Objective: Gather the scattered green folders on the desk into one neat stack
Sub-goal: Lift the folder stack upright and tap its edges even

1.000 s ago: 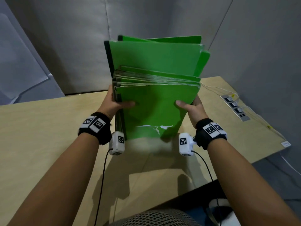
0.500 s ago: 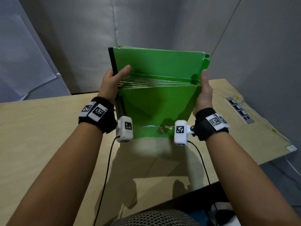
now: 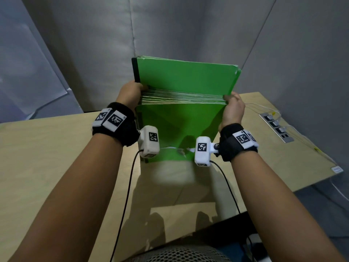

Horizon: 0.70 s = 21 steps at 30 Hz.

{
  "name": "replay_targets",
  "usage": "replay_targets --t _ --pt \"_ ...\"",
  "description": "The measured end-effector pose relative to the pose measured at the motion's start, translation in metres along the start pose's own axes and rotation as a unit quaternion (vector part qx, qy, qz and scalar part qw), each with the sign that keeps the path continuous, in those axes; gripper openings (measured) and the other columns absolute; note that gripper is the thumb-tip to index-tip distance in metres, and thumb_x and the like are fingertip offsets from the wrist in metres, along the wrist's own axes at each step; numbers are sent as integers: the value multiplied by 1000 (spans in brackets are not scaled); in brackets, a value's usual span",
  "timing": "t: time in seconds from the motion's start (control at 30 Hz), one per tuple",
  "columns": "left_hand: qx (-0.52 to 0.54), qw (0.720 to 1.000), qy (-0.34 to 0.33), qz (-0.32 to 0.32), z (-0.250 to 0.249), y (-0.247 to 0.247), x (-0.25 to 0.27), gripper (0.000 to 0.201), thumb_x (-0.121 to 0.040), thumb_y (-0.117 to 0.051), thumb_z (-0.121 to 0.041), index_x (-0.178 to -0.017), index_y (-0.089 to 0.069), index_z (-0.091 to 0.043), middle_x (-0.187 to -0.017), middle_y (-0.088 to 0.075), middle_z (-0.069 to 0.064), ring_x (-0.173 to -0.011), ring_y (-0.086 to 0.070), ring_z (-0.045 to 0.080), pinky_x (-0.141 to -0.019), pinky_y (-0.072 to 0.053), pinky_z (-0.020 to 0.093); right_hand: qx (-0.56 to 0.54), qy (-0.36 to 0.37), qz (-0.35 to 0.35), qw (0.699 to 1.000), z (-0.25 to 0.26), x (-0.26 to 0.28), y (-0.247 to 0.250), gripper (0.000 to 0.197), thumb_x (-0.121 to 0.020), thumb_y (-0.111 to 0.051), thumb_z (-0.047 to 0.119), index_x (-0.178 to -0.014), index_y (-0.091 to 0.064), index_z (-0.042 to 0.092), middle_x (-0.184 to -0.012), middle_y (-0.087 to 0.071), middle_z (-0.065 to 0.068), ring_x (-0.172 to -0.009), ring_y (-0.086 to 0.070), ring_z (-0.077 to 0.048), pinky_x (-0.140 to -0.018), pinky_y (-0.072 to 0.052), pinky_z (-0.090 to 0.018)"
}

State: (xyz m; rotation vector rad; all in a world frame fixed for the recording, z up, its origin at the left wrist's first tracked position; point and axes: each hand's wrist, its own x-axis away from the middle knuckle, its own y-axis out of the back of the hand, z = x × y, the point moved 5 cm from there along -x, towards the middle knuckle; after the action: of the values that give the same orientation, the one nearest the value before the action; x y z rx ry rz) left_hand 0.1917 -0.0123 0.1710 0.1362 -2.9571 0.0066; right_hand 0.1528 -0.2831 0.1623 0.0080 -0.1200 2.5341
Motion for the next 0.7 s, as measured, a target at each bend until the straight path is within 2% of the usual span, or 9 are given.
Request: replay_targets --t 0.13,0.23,0.3,0.37,0.47,0.53,0.57,0.63,0.7 --pt "-20 999 15 -28 -8 0 2 36 -94 -46 -13 -126 -57 1 -111 -54 7 -97 -49 19 -93 -46 35 9 4 -1 1000 4 3 -2 32 -90 -42 -2 -118 -57 -1 -114 -49 -1 -110 -41 -11 -96 -28 -20" --pt "-11 999 -2 -46 -9 -4 7 20 -91 -46 -19 -80 -62 -14 -98 -63 8 -96 -57 28 -96 -49 43 25 4 10 1000 4 5 -4 18 -89 -45 5 -97 -62 9 -98 -55 2 -97 -50 -14 -90 -31 -22" --pt "24 996 -34 -74 -9 -3 13 23 -86 -48 -22 -64 -56 -20 -79 -58 3 -88 -54 26 -85 -45 42 35 5 17 999 6 6 -5 9 -87 -53 18 -80 -58 15 -84 -57 5 -82 -52 -9 -82 -34 -25" --pt "57 993 -69 -74 -8 -1 16 19 -81 -54 -34 -74 -66 -21 -90 -66 4 -94 -59 28 -90 -45 44 40 7 17 999 8 7 -5 16 -87 -59 32 -77 -57 19 -83 -56 10 -79 -49 -2 -83 -34 -27" --pt "98 990 -93 -36 -6 -1 15 56 -69 -66 -55 -110 -71 -17 -119 -69 7 -116 -60 30 -106 -41 51 50 7 10 999 17 7 -5 27 -88 -57 49 -87 -62 22 -98 -61 7 -97 -55 -9 -94 -37 -33" --pt "88 991 -99 -25 -12 -2 13 67 -65 -67 -64 -114 -69 -18 -121 -68 7 -117 -60 29 -106 -41 53 62 13 0 998 29 9 -7 60 -87 -52 58 -112 -60 3 -121 -60 -5 -117 -53 -24 -99 -39 -39" --pt "81 992 -96 -25 -15 -2 10 72 -63 -67 -69 -115 -69 -19 -121 -68 6 -117 -60 28 -105 -41 53 70 13 -5 997 36 9 -8 73 -86 -50 62 -120 -55 -3 -122 -61 -10 -115 -54 -26 -98 -40 -40" --pt "85 994 -62 -40 -20 -2 5 91 -50 -66 -82 -119 -68 -22 -124 -67 5 -117 -61 28 -103 -43 52 71 0 -7 997 46 5 -11 82 -83 -48 69 -121 -54 -4 -100 -64 -8 -85 -56 -21 -86 -40 -34" --pt "92 994 -15 -62 -19 -2 1 111 -35 -64 -90 -124 -64 -24 -126 -65 4 -116 -61 29 -101 -43 51 52 -24 -13 998 50 3 -13 74 -81 -51 69 -116 -57 4 -82 -51 6 -79 -44 -15 -85 -36 -31"
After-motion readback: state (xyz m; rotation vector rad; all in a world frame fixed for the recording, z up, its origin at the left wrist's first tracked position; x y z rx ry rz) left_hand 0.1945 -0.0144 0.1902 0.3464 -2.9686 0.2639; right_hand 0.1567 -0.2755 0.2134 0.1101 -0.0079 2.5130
